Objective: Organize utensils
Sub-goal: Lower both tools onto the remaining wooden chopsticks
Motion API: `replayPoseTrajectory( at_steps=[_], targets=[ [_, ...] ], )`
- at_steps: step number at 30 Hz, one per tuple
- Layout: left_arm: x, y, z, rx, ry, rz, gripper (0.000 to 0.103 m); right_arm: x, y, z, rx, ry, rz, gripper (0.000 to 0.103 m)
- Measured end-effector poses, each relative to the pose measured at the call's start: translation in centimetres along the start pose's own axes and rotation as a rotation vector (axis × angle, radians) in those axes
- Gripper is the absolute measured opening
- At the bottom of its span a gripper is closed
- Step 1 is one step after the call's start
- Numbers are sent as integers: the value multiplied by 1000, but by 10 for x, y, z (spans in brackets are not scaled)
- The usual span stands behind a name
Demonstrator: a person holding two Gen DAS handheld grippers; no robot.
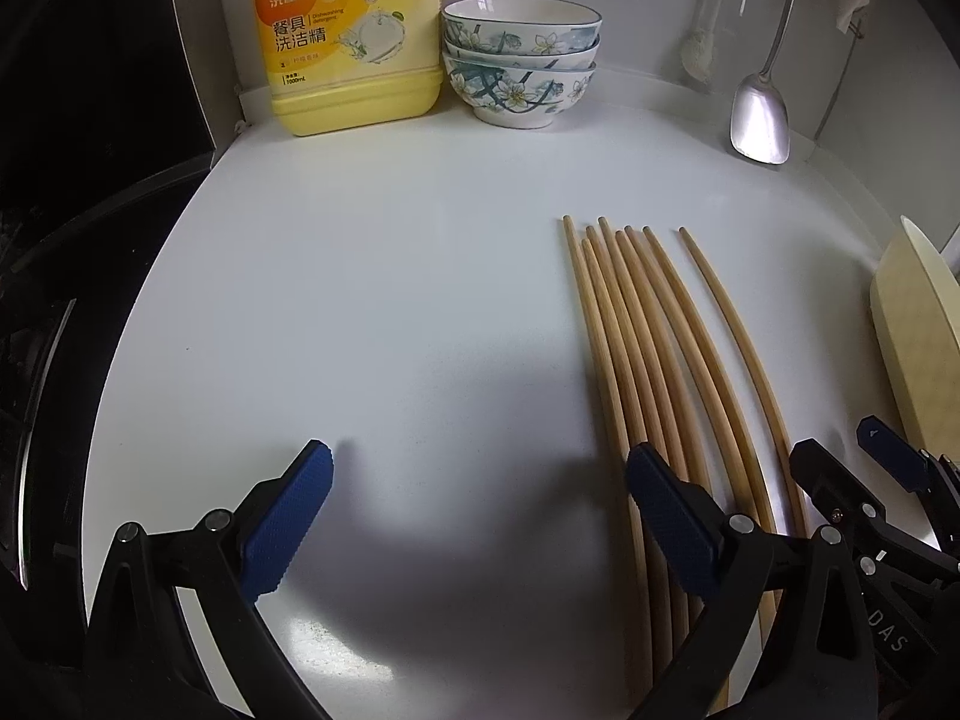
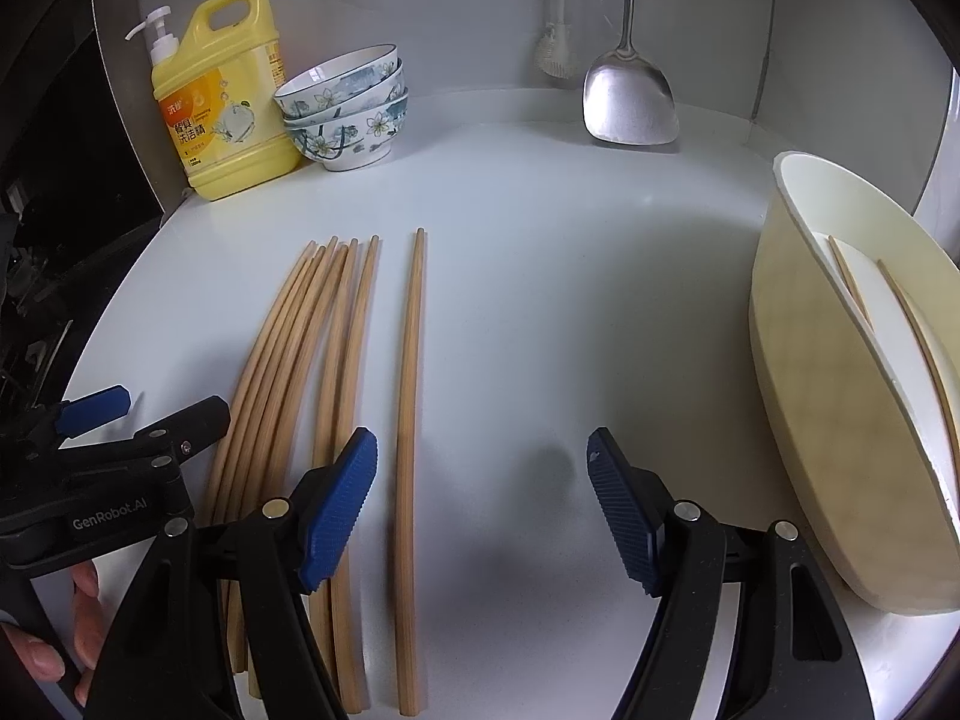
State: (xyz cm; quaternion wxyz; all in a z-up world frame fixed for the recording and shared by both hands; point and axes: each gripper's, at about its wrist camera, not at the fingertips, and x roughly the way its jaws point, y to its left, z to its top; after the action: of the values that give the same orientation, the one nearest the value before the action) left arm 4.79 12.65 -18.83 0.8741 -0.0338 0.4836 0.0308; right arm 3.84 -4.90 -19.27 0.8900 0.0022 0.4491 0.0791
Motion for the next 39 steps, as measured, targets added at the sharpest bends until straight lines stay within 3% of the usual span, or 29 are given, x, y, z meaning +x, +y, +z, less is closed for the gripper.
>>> replayPoseTrajectory(
  at_steps=[15,25,31,34,39],
  targets=[
    [2,9,-8,-8,4,23,97,2,2,0,-16,10,0,69],
    [8,6,-1,12,8,43,98,11,6,0,-62,33,-45,69],
    [8,5,-3,27,-13,31,96,11,9,-2,-90,27,-16,69],
    [5,0,-3,51,-24,15,86,10,13,-3,-108,18,1,63],
    [0,-13,-2,97,-36,-21,51,7,23,-4,-156,10,21,42]
  ],
)
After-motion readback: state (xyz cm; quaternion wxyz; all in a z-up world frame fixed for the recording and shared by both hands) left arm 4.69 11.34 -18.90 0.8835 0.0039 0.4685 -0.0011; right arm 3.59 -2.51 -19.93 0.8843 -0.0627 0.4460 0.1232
